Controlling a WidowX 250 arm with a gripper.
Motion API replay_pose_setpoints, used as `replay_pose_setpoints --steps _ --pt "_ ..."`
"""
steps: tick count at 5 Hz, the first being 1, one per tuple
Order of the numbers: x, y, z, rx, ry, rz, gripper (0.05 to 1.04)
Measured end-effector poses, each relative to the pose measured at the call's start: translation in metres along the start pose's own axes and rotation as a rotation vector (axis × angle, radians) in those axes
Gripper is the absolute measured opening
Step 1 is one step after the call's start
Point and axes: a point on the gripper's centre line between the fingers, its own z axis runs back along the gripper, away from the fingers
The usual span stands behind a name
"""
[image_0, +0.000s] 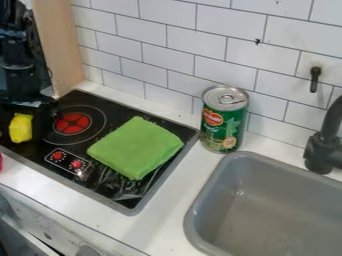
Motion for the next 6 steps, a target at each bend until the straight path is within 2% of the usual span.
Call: replay_pose_setpoints --steps 1,2,3,4,5,6 --pt "-0.002 -0.005 0.004 -0.026 -0.02 0.009 1.007" --pt "-0.001 -0.003 0.022 -0.042 -0.084 0.039 1.005" --pt "-0.006 0.002 0.047 -0.028 -0.146 0.056 1.005" --pt "-0.021 0.003 0.062 -0.012 -0.161 0.082 1.005" --pt "-0.045 -0.009 0.079 -0.003 -0.187 0.05 1.005" --pt "-0.066 -0.033 0.087 -0.017 -0.192 -0.055 1.005"
